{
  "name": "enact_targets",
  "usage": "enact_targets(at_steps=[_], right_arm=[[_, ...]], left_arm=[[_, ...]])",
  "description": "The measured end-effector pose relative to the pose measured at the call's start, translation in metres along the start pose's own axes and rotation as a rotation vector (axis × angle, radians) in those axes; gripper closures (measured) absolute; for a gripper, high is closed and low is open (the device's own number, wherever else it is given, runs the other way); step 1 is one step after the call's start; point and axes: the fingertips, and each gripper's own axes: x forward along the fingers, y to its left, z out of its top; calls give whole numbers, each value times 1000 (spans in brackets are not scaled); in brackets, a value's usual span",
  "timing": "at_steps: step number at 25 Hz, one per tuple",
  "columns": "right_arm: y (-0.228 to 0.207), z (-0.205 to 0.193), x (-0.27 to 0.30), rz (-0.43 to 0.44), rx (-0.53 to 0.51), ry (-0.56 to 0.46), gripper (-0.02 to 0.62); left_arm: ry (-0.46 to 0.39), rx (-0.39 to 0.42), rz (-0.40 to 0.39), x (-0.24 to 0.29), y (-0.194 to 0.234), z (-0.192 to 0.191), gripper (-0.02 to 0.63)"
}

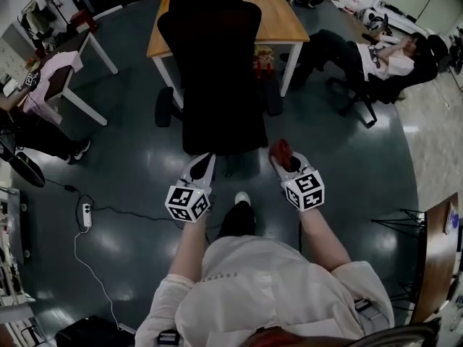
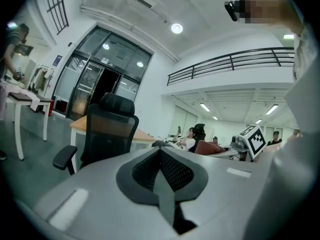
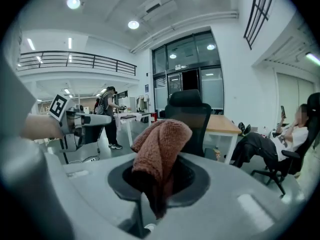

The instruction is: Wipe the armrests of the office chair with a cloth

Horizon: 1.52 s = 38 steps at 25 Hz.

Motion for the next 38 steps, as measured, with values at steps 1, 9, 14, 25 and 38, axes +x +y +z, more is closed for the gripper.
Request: enact_targets(at_steps=[1, 9, 14, 25, 38], right_arm=[[10, -5, -11, 4, -6, -3, 540], [83, -23, -76, 30, -26, -10, 540], [109, -15, -91, 13, -32, -44, 540], [191, -11, -104, -9, -36, -73, 541], [233, -30, -108, -30, -54, -58, 542]], left_arm=[[0, -9, -6, -12, -11, -5, 589], [-23, -8, 17, -103, -58, -14, 589], [-34, 1, 9, -132, -66, -13, 589], [-43, 57, -29, -206, -54, 1, 589], [-46, 36, -69, -235, -46, -19, 589]])
